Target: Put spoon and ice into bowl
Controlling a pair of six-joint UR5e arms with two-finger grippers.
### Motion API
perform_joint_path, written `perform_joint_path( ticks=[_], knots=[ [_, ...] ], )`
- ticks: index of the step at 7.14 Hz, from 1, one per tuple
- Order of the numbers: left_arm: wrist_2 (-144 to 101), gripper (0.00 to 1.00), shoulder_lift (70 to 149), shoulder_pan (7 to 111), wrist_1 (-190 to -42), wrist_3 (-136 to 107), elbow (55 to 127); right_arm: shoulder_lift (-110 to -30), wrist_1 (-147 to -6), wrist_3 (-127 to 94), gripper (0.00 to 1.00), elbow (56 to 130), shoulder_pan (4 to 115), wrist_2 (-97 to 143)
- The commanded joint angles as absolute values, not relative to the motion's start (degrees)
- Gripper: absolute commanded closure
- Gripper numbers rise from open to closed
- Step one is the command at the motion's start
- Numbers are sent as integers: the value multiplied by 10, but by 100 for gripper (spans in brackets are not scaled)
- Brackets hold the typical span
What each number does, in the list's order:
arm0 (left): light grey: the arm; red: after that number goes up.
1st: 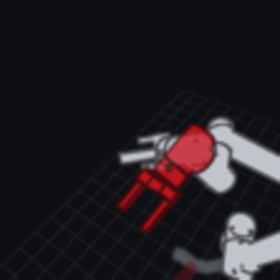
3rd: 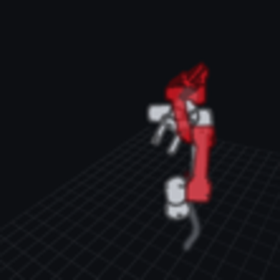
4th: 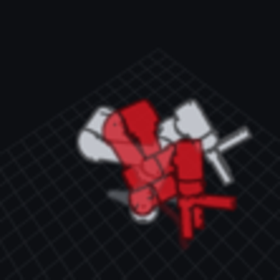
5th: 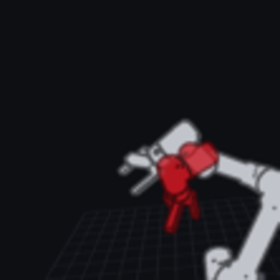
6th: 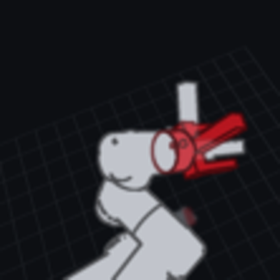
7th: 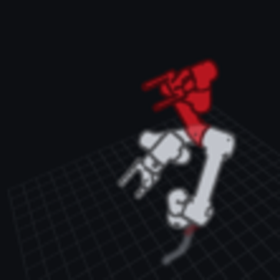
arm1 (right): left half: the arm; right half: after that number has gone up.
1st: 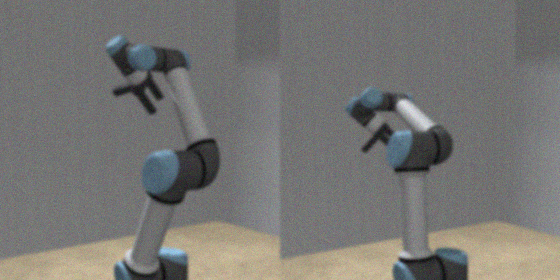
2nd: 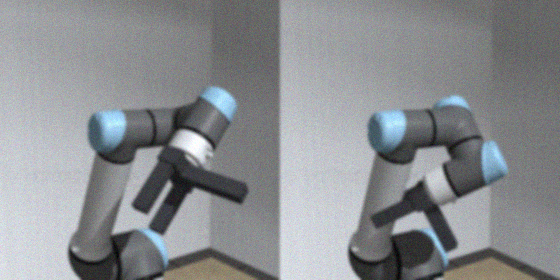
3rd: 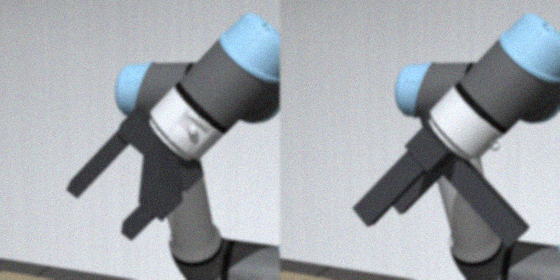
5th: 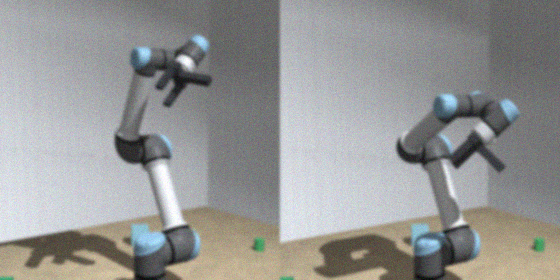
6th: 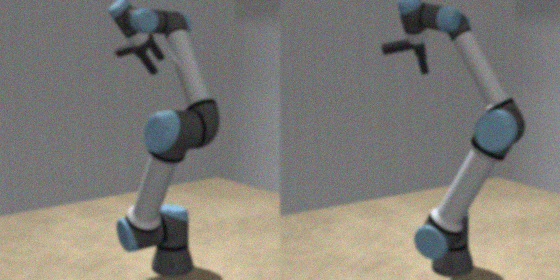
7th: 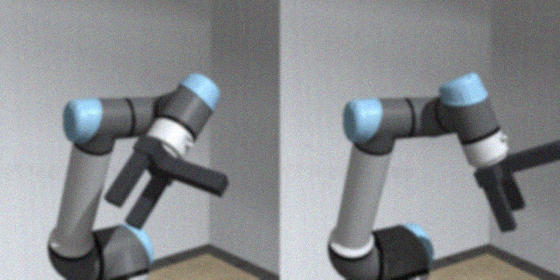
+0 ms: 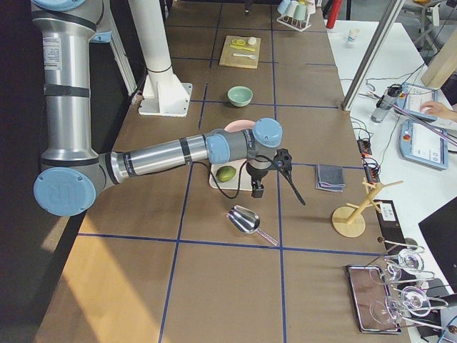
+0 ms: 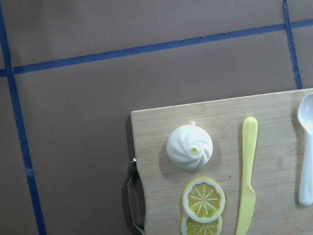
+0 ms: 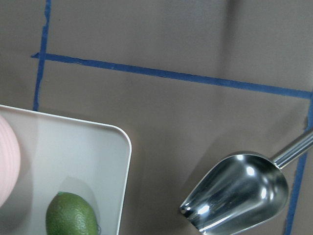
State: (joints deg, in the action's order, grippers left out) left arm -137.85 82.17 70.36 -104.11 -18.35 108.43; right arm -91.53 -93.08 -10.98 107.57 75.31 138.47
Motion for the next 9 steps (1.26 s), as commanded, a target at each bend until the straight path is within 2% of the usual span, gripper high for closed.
perform_joint_path(
  ticks=[1, 5, 7, 9],
  knots=[
    [-1373, 0, 882, 650, -1041, -187, 1083, -915, -931, -137, 1, 1092, 737, 1384],
    [-1243, 0, 955, 469, -1044, -363, 1064, -915, -931, -136, 1, 1092, 737, 1384],
    [-1236, 0, 985, 456, -1045, -365, 1021, -915, -931, -136, 1, 1092, 736, 1383],
    [-1187, 2, 984, 433, -1044, -367, 1018, -915, -931, -136, 1, 1092, 734, 1383]
  ],
)
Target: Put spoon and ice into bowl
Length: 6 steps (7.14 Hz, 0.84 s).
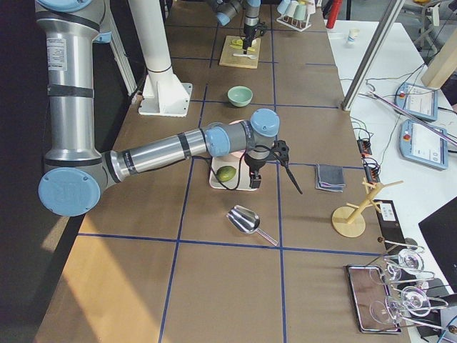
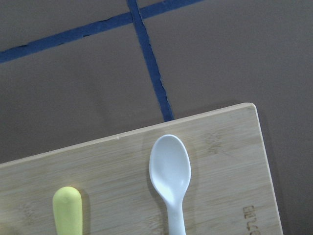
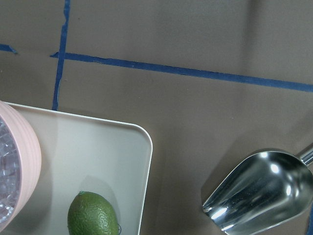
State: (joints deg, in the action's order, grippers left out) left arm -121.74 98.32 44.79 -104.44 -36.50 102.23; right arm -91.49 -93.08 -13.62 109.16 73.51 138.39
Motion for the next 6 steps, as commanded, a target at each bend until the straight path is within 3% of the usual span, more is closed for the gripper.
perform_joint_path(
  ticks=[1, 4, 6],
  knots=[
    [-1183, 3, 984, 432, -1044, -368, 1014, -915, -931, -136, 1, 1092, 734, 1383],
    [-1183, 11, 984, 425, -1044, -369, 1009, -915, -931, -136, 1, 1092, 732, 1383],
    [-1185, 27, 985, 425, -1045, -369, 1007, -915, -931, -136, 1, 1092, 732, 1383]
  ],
)
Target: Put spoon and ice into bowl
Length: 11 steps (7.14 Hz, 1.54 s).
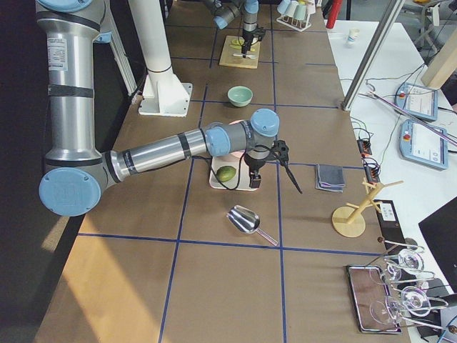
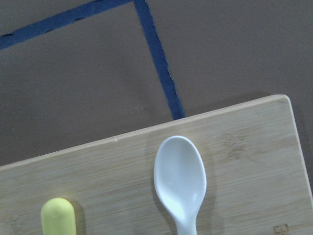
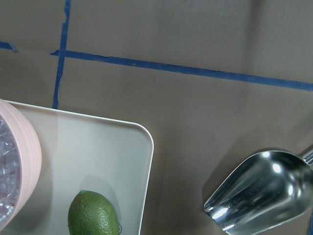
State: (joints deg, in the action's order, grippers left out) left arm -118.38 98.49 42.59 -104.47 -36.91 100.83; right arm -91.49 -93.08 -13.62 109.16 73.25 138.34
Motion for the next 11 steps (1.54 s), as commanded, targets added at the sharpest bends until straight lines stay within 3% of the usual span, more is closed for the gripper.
perform_joint_path(
  ticks=[1, 2, 4, 6, 7, 8, 11],
  knots=[
    [-1187, 35, 985, 425, -1045, -368, 1006, -915, -931, -136, 1, 1092, 732, 1383],
    [-1187, 36, 985, 425, -1045, -368, 1006, -915, -931, -136, 1, 1092, 732, 1383],
    [-1188, 50, 985, 425, -1045, -368, 1006, -915, -931, -136, 1, 1091, 732, 1383],
    [-1188, 69, 985, 420, -1045, -369, 1006, -916, -931, -136, 1, 1091, 732, 1383],
    [-1191, 89, 985, 420, -1044, -369, 1007, -916, -931, -136, 1, 1091, 732, 1383],
    [-1191, 98, 985, 420, -1044, -369, 1007, -915, -931, -137, 1, 1091, 732, 1383],
    [-1232, 100, 998, 421, -1037, -416, 1060, -915, -931, -137, 1, 1092, 732, 1383]
  ],
)
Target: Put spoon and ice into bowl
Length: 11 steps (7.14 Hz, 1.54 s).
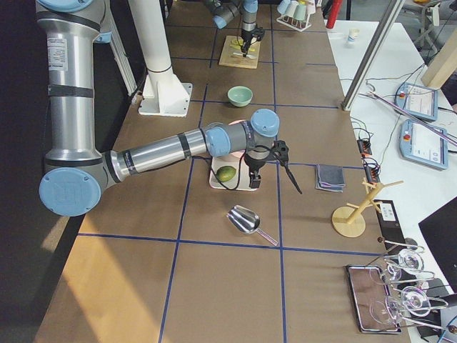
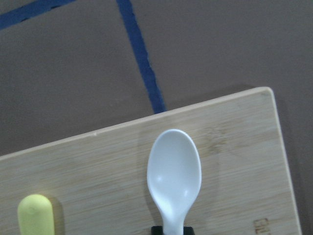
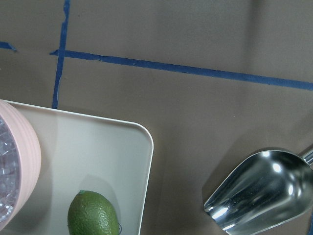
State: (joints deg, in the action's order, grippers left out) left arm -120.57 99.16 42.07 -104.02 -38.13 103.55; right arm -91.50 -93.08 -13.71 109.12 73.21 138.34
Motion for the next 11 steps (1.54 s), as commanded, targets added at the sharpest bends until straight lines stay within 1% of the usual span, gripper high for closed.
perform_joint_path(
  ticks=[1, 2, 4, 5, 6, 8, 10, 11],
  knots=[
    [-1238, 100, 1027, 420, -1034, -484, 1063, -915, -931, -137, 1, 1092, 732, 1383],
    [-1231, 100, 1081, 413, -1004, -554, 1068, -915, -931, -137, 1, 1092, 732, 1383],
    [-1197, 100, 1189, 344, -899, -658, 1066, -915, -931, -137, 1, 1091, 732, 1383],
    [-1161, 100, 1236, 315, -856, -671, 1061, -916, -931, -137, 1, 1091, 732, 1383],
    [-1158, 100, 1268, 294, -845, -704, 1049, -916, -931, -137, 1, 1090, 732, 1383],
    [-1156, 100, 1364, 288, -819, -729, 952, -916, -932, -138, 1, 1090, 732, 1384],
    [-1130, 99, 1370, 272, -823, -731, 942, -916, -932, -138, 1, 1089, 731, 1384],
    [-1127, 94, 1375, 269, -824, -731, 941, -916, -932, -138, 1, 1089, 730, 1384]
  ],
)
